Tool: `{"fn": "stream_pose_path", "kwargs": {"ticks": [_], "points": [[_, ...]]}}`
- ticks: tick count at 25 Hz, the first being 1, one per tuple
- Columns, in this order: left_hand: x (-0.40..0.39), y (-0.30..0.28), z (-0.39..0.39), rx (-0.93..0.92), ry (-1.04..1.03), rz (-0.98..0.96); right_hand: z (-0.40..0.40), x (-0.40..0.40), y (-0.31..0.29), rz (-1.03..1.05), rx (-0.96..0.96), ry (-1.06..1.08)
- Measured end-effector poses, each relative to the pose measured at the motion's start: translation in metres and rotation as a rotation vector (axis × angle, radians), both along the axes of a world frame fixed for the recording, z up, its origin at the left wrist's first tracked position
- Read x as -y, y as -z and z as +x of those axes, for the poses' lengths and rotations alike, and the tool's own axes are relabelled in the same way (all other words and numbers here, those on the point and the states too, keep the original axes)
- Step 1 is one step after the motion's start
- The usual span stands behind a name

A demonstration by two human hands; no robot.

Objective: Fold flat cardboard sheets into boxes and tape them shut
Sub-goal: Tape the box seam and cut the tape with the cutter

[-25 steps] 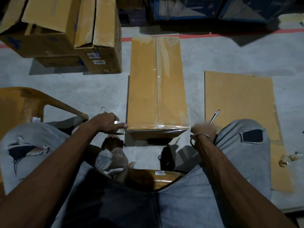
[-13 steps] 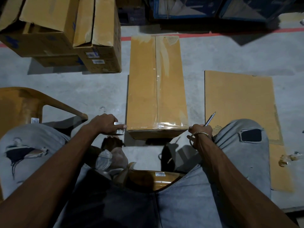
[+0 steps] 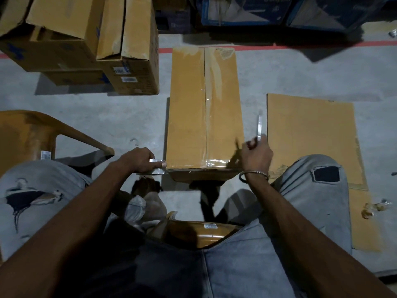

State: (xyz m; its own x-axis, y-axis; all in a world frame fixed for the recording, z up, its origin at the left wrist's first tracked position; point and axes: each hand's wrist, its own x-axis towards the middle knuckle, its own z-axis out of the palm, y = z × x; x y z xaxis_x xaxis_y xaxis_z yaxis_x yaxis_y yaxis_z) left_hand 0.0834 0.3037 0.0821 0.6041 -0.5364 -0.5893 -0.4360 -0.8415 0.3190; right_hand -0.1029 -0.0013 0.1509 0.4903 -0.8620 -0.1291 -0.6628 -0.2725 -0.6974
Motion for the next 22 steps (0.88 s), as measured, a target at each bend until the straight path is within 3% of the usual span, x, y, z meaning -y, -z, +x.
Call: {"fn": "stream_pose_path", "kwargs": {"ticks": [4,8,13,22], "points": [[0.001,-0.003,-0.002,-0.016,-0.004,-0.017,0.023,-0.07,0.004,0.141,0.001,-0.568],[0.0,-0.003,-0.005,0.02,-0.024,-0.028,0.051,-0.128,0.02,0.158,-0.083,-0.85],[0.0,-0.004,-0.006,0.017,-0.033,-0.029,0.057,-0.127,0.035,-0.019,-0.249,-0.927],[0.001,-0.005,-0.005,-0.023,-0.054,-0.019,0.02,-0.012,0.028,-0.229,-0.469,-0.999]]}}
